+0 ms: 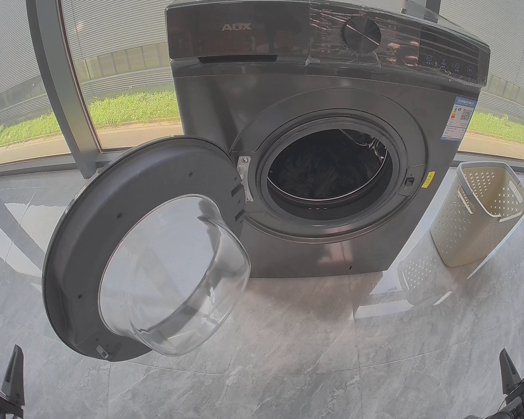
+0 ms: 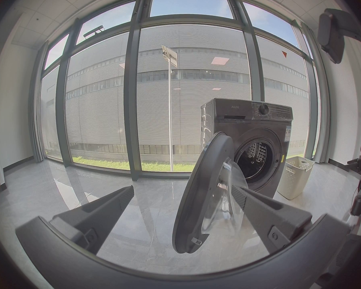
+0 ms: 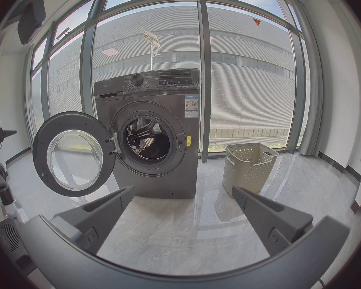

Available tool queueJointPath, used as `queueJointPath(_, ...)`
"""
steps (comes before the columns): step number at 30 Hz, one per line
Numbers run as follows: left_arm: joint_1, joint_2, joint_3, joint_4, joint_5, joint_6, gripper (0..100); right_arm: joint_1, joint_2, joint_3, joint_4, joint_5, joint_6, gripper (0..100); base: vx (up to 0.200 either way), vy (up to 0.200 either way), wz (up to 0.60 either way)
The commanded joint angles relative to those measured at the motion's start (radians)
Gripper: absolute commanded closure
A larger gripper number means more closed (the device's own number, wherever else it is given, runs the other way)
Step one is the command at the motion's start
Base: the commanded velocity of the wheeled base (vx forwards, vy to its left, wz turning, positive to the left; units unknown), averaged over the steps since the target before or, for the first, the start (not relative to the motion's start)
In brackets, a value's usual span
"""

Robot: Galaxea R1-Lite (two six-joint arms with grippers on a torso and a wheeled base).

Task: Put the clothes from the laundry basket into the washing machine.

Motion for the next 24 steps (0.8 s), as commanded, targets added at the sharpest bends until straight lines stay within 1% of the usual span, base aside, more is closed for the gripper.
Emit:
queueJointPath(1,-0.014,0.218,-0.078,0.027,-0.005,0.011,0,0.0,-0.016,0.018,0.0,0.001,0.0,0,0.0,0.0,0.0)
queueJointPath(4,-0.046,0.34,-0.095,-0.001,-0.007,0.002,0,0.0,-0.016,0.018,0.0,0.001,0.0,0,0.0,0.0,0.0)
queueJointPath(8,-0.077,0.496,-0.118,-0.073,-0.007,0.003,0,0.0,-0.016,0.018,0.0,0.001,0.0,0,0.0,0.0,0.0)
queueJointPath(9,-0.077,0.496,-0.118,-0.073,-0.007,0.003,0,0.0,-0.016,0.018,0.0,0.001,0.0,0,0.0,0.0,0.0)
queueJointPath(10,-0.08,0.562,-0.124,-0.108,-0.01,0.003,0,0.0,-0.016,0.018,0.0,0.001,0.0,0,0.0,0.0,0.0)
queueJointPath(12,-0.08,0.631,-0.127,-0.159,-0.034,0.002,0,0.0,-0.016,0.018,0.0,0.001,0.0,0,0.0,0.0,0.0)
queueJointPath(16,-0.064,0.723,-0.143,-0.205,-0.073,-0.002,0,0.0,-0.016,0.018,0.0,0.001,0.0,0,0.0,0.0,0.0)
queueJointPath(17,-0.063,0.757,-0.152,-0.214,-0.083,-0.006,0,0.0,-0.016,0.018,0.0,0.001,0.0,0,0.0,0.0,0.0)
queueJointPath(18,-0.063,0.757,-0.152,-0.214,-0.083,-0.006,0,0.0,-0.016,0.018,0.0,0.001,0.0,0,0.0,0.0,0.0)
queueJointPath(20,-0.064,0.82,-0.161,-0.239,-0.097,-0.009,0,0.0,-0.016,0.018,0.0,0.001,0.0,0,0.0,0.0,0.0)
queueJointPath(24,-0.064,0.892,-0.17,-0.277,-0.116,0.0,0,0.0,-0.016,0.018,0.0,0.001,0.0,0,0.0,0.0,0.0)
